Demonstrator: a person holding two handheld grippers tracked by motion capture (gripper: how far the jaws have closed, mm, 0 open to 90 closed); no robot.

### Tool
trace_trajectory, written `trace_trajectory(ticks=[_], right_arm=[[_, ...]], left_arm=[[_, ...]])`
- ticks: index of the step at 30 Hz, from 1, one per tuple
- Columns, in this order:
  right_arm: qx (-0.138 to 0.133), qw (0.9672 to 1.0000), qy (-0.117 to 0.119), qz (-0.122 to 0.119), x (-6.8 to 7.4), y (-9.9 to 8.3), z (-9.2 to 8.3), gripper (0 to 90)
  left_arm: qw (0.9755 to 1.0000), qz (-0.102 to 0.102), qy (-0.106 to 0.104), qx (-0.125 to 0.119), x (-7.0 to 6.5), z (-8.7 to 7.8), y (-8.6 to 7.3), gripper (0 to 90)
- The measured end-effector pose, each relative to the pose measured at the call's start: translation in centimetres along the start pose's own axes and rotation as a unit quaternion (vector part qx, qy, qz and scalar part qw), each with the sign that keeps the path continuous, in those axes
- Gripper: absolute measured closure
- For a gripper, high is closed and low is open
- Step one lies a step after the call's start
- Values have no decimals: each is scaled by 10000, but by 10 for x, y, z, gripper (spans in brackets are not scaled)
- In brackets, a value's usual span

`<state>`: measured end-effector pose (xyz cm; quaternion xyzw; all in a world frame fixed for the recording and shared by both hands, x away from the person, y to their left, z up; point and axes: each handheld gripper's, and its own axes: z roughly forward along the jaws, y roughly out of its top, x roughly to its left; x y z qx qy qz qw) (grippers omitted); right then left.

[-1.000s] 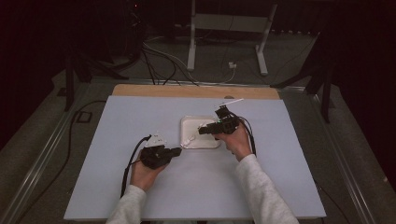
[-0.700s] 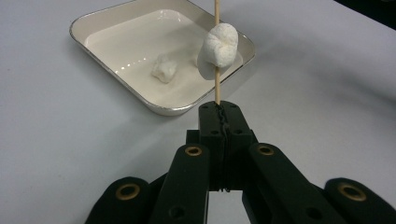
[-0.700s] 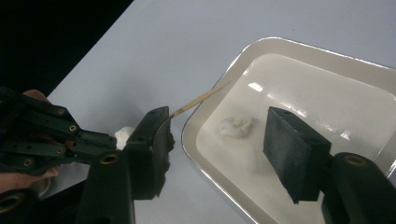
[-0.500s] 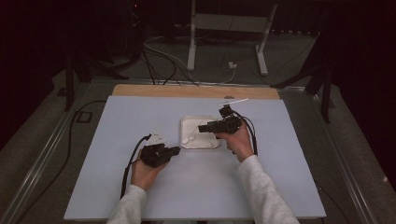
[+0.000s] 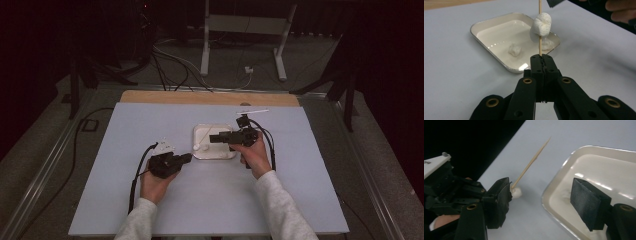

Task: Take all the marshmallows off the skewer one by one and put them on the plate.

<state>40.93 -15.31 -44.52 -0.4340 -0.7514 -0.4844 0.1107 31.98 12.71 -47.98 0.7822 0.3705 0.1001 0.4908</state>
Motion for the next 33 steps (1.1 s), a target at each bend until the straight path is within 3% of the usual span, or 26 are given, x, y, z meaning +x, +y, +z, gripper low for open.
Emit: trace_trajectory(ticks=[7,17,20,22,28,33], right_arm=[[-30,9992,391,15,12,-8,9,316],[-86,9970,742,199,25,-15,23,480],[-107,9972,706,241,26,-16,25,538],[-132,9954,885,339,26,-16,27,613],[-159,9950,873,460,27,-17,27,731],[-353,9935,897,598,24,-15,20,759]], left_arm=[[9996,-39,27,-270,-7,-3,6,900],[9988,-72,18,-492,-13,-5,10,900],[9986,-88,-11,-523,-14,-5,10,900],[9986,-68,-15,-515,-15,-4,10,900],[9987,-76,-27,-503,-15,-3,8,900],[9987,-41,-87,-506,-15,-3,8,900]])
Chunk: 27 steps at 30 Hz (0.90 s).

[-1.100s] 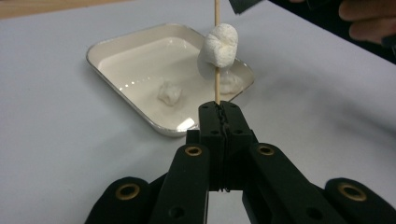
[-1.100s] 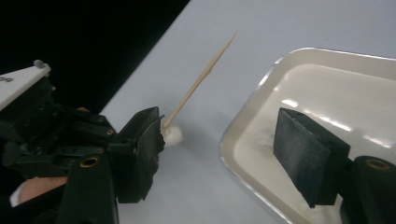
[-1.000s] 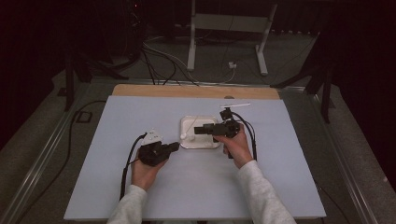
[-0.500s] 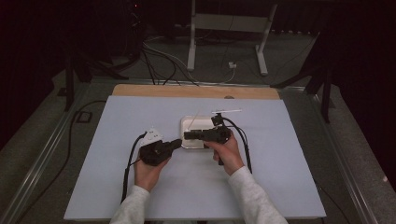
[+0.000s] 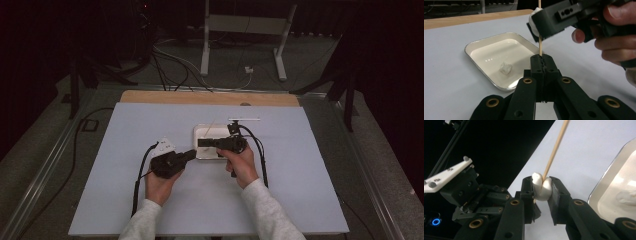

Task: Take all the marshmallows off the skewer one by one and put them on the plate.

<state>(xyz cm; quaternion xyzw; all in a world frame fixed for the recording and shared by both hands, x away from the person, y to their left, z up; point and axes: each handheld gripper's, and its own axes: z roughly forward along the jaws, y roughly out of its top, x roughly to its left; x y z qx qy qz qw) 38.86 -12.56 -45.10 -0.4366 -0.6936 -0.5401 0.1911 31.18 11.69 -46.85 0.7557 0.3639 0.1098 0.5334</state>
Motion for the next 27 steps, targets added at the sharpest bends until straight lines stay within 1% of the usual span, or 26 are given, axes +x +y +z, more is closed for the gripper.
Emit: trace_trajectory(ticks=[1,2,3,4,5,6,7,8,10,12,13,14,15,17,18,20,21,22,23,25,26,27], right_arm=[[-28,10000,-2,15,0,1,-1,764],[-66,10000,-24,15,0,2,-3,772],[-280,9995,-110,36,-1,3,-8,779],[-483,9987,-91,134,-4,7,-17,782],[-554,9981,8,278,-9,11,-23,782],[-514,9982,15,302,-11,13,-27,782],[-498,9984,-78,246,-11,14,-29,782],[-492,9985,-138,191,-10,15,-31,783],[-609,9978,-209,186,-11,18,-38,787],[-706,9969,-229,262,-17,22,-44,787],[-699,9970,-214,270,-19,23,-45,787],[-741,9965,-268,277,-20,23,-46,789],[-782,9962,-272,280,-21,24,-47,792],[-798,9959,-276,309,-23,25,-49,803],[-812,9959,-243,327,-24,25,-49,807],[-804,9958,-211,376,-25,25,-49,808],[-802,9959,-232,359,-25,25,-48,810],[-803,9960,-250,314,-24,25,-48,809],[-794,9961,-305,224,-21,25,-47,802],[-738,9970,-214,39,-16,25,-45,748],[-690,9974,-183,-12,-15,25,-43,691],[-616,9981,-86,-29,-14,24,-41,591]], left_arm=[[10000,33,6,18,0,0,0,900],[9999,103,36,108,0,0,-1,900],[9998,147,25,141,0,0,-3,900],[9999,82,-47,83,1,-1,-4,900],[9999,82,-86,77,1,-1,-4,900],[9998,130,-86,103,0,0,-3,900],[9996,228,-81,152,-3,2,-2,900],[9995,256,-96,170,-3,3,-2,900],[9994,254,-135,180,-2,2,-3,900],[9992,307,-120,207,-1,1,-2,900],[9991,319,-153,231,-1,1,-3,900],[9990,330,-141,256,-1,1,-3,900],[9989,341,-157,275,0,1,-4,900],[9987,386,-145,299,0,0,-4,900],[9987,404,-119,302,1,0,-4,900],[9987,382,-71,323,2,-1,-5,900],[9987,381,-59,321,2,-1,-5,900],[9990,337,-35,294,1,-1,-6,900],[9991,322,-28,283,1,-2,-5,900],[9994,263,-18,226,1,-3,-4,900],[9996,228,-17,179,1,-3,-4,900],[9996,207,-24,164,1,-3,-3,900]])
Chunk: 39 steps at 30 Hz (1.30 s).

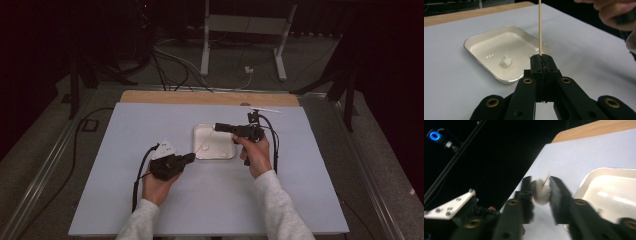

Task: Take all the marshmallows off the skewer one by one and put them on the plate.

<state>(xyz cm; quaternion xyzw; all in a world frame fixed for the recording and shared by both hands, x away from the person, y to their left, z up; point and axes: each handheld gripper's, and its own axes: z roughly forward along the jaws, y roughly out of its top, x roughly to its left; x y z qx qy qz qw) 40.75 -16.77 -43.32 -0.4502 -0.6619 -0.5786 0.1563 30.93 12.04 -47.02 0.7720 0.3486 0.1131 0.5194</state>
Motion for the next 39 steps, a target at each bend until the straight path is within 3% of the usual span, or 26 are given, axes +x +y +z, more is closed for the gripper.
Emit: trace_trajectory(ticks=[3,5,6,8,10,22,26,39], right_arm=[[225,9997,27,-99,4,-5,9,543],[377,9992,63,-113,5,-9,17,626],[397,9992,58,-91,5,-10,19,722],[224,9997,123,23,3,-10,19,849],[127,9994,242,202,2,-8,17,872],[69,9983,242,527,-10,-6,23,874],[168,9983,195,515,-11,-7,27,873],[353,9968,429,573,-14,-9,44,869]], left_arm=[[10000,-1,7,-39,-2,0,1,900],[10000,37,-2,-33,-3,1,1,900],[10000,30,6,-41,-3,1,1,900],[10000,17,22,-56,-2,0,0,900],[10000,-9,-18,-98,0,0,0,900],[9999,-119,-20,66,5,0,-9,900],[9998,-158,-21,129,6,-3,-13,900],[9994,-230,130,225,9,-20,-25,900]])
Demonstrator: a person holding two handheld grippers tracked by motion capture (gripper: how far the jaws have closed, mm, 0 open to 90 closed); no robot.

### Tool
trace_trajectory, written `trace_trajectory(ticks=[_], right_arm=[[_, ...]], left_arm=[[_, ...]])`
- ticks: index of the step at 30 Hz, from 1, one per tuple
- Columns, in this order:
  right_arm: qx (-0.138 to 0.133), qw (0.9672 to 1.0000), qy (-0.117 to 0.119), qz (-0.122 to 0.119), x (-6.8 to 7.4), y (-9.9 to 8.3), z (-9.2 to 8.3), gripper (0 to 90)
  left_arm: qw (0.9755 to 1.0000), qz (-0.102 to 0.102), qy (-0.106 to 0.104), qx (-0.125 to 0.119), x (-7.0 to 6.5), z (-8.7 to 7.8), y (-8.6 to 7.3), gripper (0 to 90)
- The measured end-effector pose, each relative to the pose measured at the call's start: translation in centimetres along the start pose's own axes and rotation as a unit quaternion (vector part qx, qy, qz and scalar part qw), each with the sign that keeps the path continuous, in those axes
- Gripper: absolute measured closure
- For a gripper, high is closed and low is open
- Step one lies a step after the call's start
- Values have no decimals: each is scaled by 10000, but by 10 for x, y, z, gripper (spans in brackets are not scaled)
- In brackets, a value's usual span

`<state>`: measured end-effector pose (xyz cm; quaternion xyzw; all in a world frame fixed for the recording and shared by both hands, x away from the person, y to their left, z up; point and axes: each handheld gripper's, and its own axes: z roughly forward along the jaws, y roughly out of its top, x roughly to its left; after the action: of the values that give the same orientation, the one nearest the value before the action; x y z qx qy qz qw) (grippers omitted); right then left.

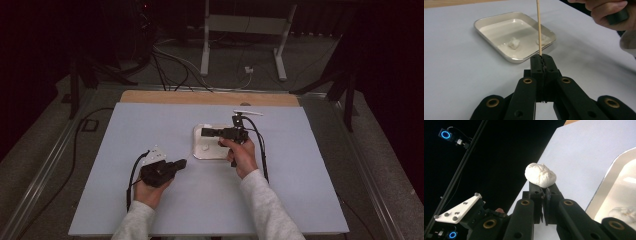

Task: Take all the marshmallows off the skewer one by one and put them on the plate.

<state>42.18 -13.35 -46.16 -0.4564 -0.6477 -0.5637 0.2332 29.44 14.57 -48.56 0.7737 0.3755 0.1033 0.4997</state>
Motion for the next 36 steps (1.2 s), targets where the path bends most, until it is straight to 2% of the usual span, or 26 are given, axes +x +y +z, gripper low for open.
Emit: trace_trajectory(ticks=[7,8,9,10,11,12,14,16,17,19,21,24,28,31,36], right_arm=[[61,10000,3,-21,0,1,3,866],[71,10000,-11,-10,-1,1,3,866],[-21,10000,-62,-28,0,1,1,877],[-228,9996,-161,-8,-2,4,-5,887],[-368,9992,-119,120,-5,8,-13,889],[-388,9989,-174,171,-8,12,-21,889],[-90,9991,-334,251,-12,15,-27,887],[244,9971,-713,96,-13,14,-25,876],[370,9961,-799,70,-15,12,-23,838],[519,9955,-797,6,-16,9,-16,684],[670,9929,-981,-115,-14,7,-9,588],[644,9931,-982,-49,-15,7,-9,528],[636,9941,-869,98,-18,7,-12,442],[600,9950,-761,226,-20,7,-14,387],[601,9954,-730,126,-17,6,-15,351]], left_arm=[[10000,-18,14,40,0,-4,-5,900],[10000,4,67,69,-1,-5,-5,900],[9998,29,120,163,0,-7,-8,900],[9996,-7,145,228,2,-10,-13,900],[9995,-77,191,241,4,-13,-17,900],[9994,-190,180,227,7,-17,-19,900],[9991,-333,215,114,12,-23,-19,900],[9992,-334,227,38,11,-22,-16,900],[9993,-310,202,28,10,-20,-14,900],[9996,-223,172,32,5,-14,-8,900],[9997,-191,148,36,4,-9,-4,900],[9996,-177,195,102,5,-1,-1,900],[9995,-162,168,218,6,9,2,900],[9992,-76,166,342,3,16,2,900],[9986,-163,259,430,5,30,5,900]])
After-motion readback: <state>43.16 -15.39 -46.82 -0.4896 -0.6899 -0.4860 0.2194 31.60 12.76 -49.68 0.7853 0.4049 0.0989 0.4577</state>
